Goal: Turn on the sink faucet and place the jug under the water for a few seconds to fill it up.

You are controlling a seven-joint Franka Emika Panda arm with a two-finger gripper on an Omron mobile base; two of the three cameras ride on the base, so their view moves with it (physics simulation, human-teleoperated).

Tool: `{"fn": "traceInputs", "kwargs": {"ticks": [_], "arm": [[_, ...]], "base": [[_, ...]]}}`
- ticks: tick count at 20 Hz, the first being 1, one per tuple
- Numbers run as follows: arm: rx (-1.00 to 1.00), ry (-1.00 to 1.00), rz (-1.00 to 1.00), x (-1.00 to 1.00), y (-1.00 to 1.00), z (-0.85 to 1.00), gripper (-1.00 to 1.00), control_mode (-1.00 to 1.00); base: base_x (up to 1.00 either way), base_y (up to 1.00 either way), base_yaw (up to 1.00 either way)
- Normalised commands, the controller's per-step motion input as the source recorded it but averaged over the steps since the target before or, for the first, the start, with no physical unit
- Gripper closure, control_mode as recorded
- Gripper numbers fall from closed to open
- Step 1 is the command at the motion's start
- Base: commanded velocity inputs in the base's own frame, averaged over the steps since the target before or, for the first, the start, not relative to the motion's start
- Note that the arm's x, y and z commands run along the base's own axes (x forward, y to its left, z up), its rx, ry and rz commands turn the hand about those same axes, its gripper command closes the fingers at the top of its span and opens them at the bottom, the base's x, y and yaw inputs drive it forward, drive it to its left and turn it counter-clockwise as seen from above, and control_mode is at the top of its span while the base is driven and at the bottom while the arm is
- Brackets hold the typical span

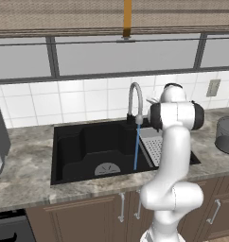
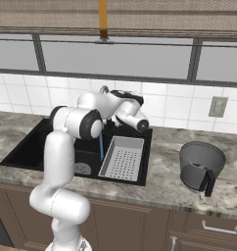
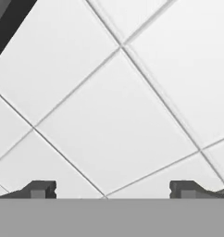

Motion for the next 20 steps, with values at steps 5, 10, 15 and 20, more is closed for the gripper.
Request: {"fn": "traceInputs", "kwargs": {"ticks": [5, 10, 15, 20], "arm": [[0.0, 0.02, -0.06, -0.35, -0.39, 0.82, -1.0, -1.0], [0.0, 0.1, -0.11, -0.48, -0.41, 0.69, -1.0, -1.0], [-0.07, 0.03, -0.06, -0.9, -0.3, 0.17, -1.0, -1.0], [-0.21, -0.27, 0.06, -1.0, -0.24, -0.44, -1.0, -1.0]], "base": [[0.0, 0.0, 0.0], [0.0, 0.0, 0.0], [0.0, 0.0, 0.0], [0.0, 0.0, 0.0]]}}
